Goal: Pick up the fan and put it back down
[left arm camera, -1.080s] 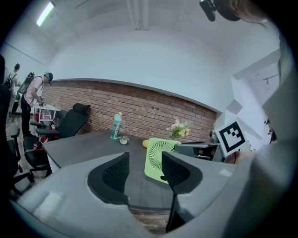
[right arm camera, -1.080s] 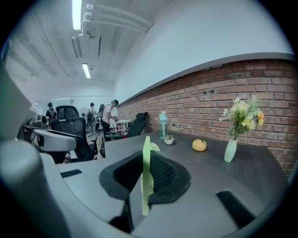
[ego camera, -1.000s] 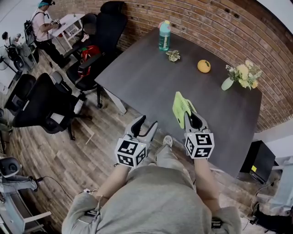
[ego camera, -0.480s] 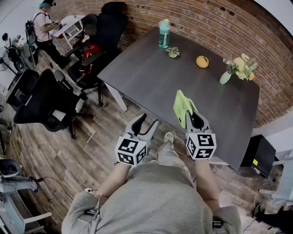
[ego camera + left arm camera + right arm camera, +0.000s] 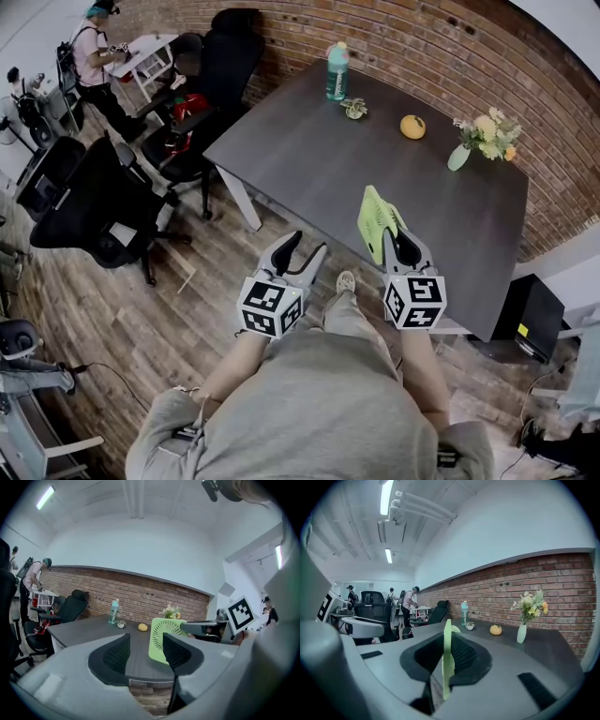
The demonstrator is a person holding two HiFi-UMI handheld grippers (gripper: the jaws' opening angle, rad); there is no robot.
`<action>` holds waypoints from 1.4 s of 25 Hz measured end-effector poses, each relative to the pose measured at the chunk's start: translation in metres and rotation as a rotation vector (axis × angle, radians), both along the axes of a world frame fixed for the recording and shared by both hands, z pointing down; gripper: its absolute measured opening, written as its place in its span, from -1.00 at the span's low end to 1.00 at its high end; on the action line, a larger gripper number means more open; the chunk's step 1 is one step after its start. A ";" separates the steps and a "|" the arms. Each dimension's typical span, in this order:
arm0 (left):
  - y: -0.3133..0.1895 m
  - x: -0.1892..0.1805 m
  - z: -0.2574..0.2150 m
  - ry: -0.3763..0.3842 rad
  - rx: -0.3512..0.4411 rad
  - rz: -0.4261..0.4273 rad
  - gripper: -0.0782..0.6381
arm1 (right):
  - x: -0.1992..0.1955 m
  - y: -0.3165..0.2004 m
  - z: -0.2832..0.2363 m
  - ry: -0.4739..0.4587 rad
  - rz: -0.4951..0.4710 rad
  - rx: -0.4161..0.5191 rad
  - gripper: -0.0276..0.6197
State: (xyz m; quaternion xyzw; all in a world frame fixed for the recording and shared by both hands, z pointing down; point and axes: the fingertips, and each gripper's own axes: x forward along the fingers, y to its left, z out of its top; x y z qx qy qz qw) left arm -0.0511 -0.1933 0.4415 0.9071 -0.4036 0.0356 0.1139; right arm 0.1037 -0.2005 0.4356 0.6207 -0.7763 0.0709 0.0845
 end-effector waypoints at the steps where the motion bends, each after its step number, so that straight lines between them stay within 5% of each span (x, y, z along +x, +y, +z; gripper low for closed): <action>1: 0.001 0.000 0.000 0.000 0.001 -0.001 -0.19 | -0.001 0.001 0.000 0.000 -0.001 0.002 -0.77; 35: 0.002 0.003 0.001 0.008 -0.006 0.011 -0.19 | 0.001 0.002 -0.001 0.007 0.009 0.005 -0.77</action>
